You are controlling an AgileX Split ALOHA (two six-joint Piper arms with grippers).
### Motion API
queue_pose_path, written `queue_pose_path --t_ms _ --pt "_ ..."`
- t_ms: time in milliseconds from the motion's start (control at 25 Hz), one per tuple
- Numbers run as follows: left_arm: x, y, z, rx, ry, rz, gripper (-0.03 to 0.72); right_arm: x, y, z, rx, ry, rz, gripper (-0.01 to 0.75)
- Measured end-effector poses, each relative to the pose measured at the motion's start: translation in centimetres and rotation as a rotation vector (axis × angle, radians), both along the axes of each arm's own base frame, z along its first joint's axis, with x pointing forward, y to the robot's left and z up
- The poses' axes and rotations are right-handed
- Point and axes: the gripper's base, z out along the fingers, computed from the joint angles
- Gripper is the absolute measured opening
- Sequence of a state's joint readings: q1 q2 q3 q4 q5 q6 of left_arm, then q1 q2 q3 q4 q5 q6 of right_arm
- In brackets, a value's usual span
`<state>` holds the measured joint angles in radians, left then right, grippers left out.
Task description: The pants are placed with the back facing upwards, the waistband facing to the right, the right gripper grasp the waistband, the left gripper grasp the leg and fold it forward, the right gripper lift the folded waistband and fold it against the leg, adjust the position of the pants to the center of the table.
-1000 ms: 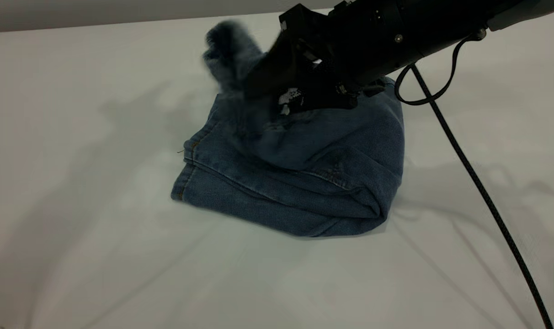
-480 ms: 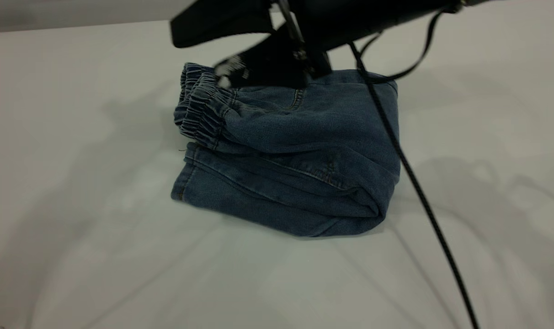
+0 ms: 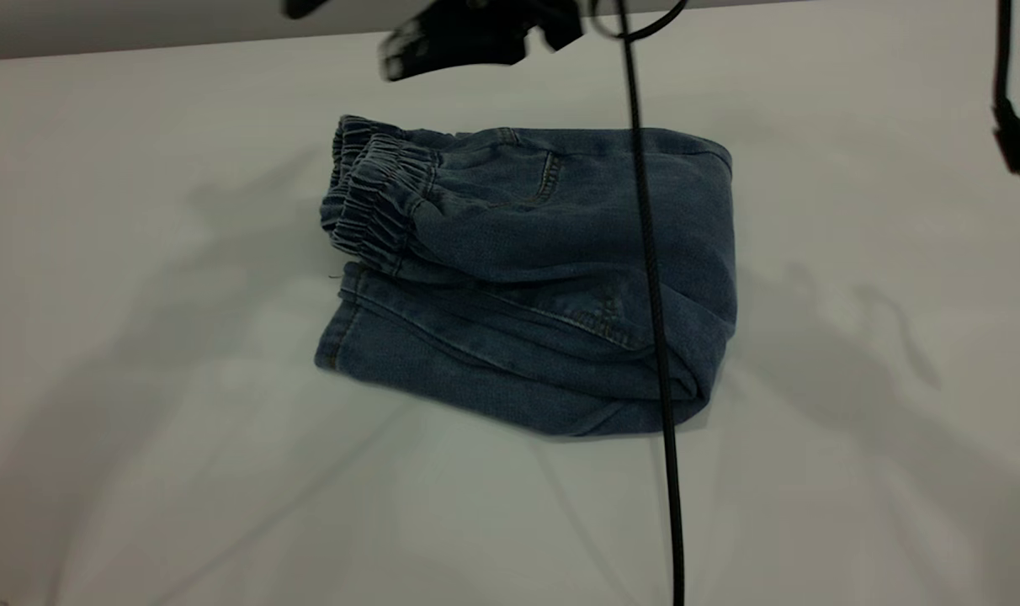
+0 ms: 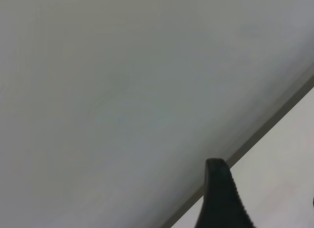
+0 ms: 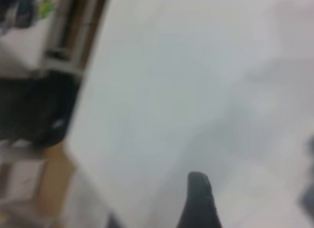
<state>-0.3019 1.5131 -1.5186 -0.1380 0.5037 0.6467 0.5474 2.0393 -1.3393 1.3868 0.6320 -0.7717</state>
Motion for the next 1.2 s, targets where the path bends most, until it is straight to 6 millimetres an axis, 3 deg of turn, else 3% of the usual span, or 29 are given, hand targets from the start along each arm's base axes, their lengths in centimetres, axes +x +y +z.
queue_pose_path --t_ms 280,520,800,960,1200 --pt "0.0 0.0 0.0 -0.001 -0.003 0.001 0.404 0.7 -0.9 -1.2 -0.306 0.122 0.006 0.448" --pt "0.0 0.0 0.0 -0.003 -0.002 0.001 0.403 2.0 -1.5 -3.4 -0.499 0.251 -0.155 0.447" --pt "0.0 0.0 0.0 -0.005 0.0 0.0 0.403 3.8 0.1 -5.3 -0.441 0.411 -0.394 0.447" --pt "-0.1 0.0 0.1 -0.005 0.0 0.0 0.403 3.1 1.5 -7.4 -0.38 0.593 -0.5 0.447" --pt "-0.1 0.0 0.1 -0.003 0.003 -0.001 0.403 1.9 3.0 -8.9 -0.412 0.61 -0.472 0.447"
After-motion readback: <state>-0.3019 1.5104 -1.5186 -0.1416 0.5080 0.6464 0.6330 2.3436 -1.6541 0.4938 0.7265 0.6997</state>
